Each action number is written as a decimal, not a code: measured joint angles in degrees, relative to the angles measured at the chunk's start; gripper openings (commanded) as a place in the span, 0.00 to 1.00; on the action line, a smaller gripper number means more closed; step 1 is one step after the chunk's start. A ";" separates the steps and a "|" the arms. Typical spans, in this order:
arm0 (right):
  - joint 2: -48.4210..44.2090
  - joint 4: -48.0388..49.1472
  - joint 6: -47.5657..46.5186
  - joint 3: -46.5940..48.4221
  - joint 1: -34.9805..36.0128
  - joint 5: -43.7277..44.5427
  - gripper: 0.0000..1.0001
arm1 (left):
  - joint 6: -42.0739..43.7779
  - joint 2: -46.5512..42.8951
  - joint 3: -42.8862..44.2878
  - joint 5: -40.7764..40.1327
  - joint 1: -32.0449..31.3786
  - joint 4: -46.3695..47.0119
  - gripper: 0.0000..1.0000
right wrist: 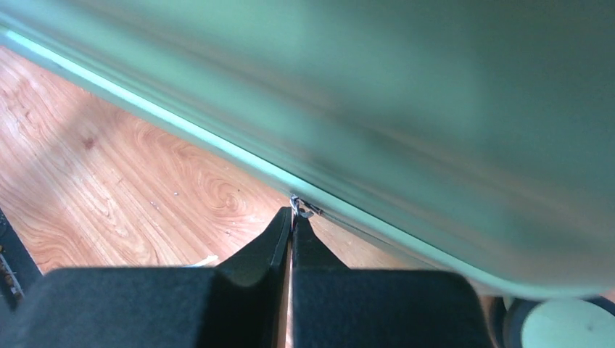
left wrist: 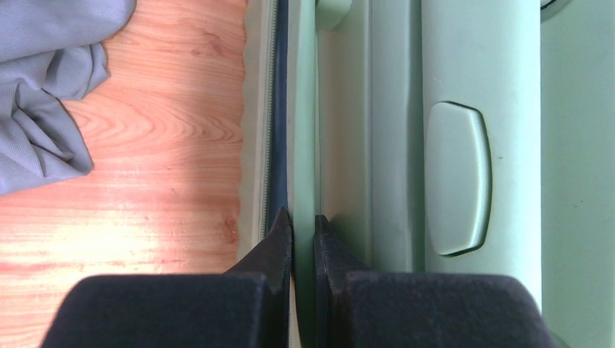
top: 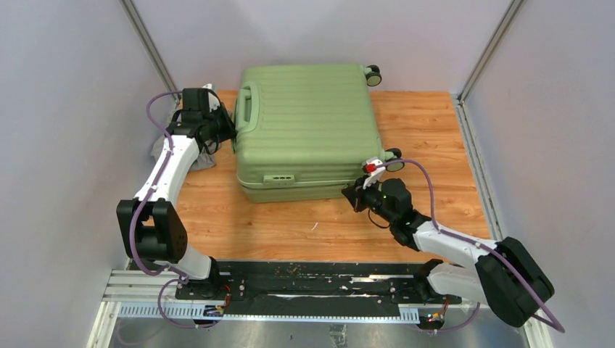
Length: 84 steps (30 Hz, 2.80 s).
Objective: Pack the luggage
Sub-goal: Zip the luggage at the center of the board.
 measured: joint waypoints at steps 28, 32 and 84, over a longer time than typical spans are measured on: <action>26.75 14.60 1.09 17.81 21.62 2.84 0.63 | 3.39 -3.39 -7.69 -0.35 -0.90 3.72 0.00; 13.29 11.82 8.63 6.21 17.68 3.78 0.69 | 5.16 -7.37 -11.76 -0.37 -2.32 2.45 0.00; -3.98 -24.04 -0.26 14.78 -15.13 -12.52 0.96 | 114.01 -8.44 2.01 5.90 -7.13 -38.95 0.54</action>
